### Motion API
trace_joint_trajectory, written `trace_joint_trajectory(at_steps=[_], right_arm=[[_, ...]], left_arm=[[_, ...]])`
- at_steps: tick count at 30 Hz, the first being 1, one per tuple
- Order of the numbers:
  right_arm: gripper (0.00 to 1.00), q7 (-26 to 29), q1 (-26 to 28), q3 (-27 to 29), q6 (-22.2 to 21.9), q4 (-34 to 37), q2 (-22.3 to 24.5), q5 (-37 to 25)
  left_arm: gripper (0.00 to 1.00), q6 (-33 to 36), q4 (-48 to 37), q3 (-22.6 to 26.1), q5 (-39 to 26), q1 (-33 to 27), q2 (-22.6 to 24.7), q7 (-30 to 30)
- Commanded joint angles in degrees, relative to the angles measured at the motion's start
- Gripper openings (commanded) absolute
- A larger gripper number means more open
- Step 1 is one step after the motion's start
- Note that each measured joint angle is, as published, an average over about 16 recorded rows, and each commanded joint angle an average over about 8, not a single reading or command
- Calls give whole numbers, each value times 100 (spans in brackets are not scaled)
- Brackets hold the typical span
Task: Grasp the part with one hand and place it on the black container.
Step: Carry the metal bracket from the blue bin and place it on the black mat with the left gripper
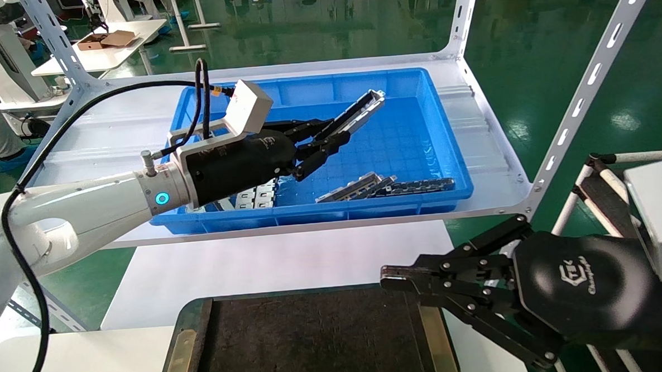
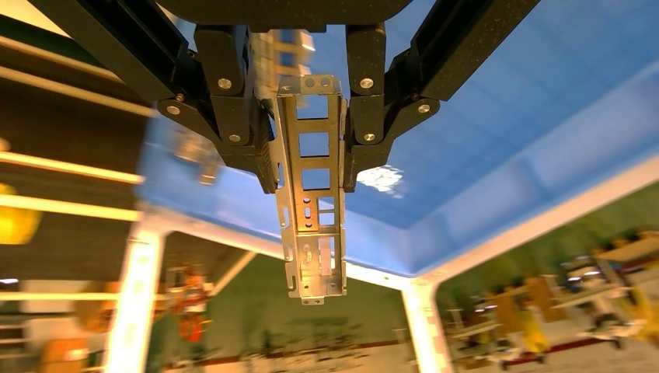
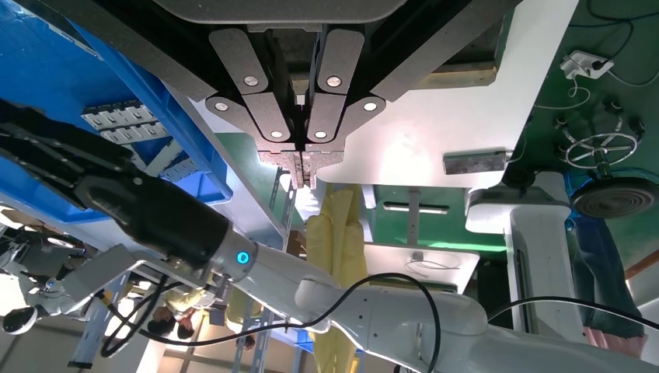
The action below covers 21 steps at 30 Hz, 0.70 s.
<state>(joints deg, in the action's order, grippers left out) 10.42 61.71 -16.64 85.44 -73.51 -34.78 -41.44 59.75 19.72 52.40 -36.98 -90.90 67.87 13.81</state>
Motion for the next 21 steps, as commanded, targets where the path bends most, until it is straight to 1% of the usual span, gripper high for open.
trace_joint_trajectory(at_steps=[1,4,7,12,16,21], right_arm=[[0,0,0,-1,0,0,0,0],[0,-1,0,-2,-1,0,1,1],[0,-1,1,-3,-1,0,1,2],[0,-2,1,-5,-2,0,2,3],[0,-3,1,-6,-3,0,2,4],[0,-4,2,-8,-3,0,3,5]], left_arm=[[0,308,37,-11,39,30,-126,-7],[0,607,363,-11,98,178,-403,-160],[0,756,820,-11,161,369,-703,-356],[0,663,1879,14,244,801,-1219,-741],[0,256,2928,72,273,1275,-1622,-1062],[0,-708,4190,208,215,1935,-2031,-1489]])
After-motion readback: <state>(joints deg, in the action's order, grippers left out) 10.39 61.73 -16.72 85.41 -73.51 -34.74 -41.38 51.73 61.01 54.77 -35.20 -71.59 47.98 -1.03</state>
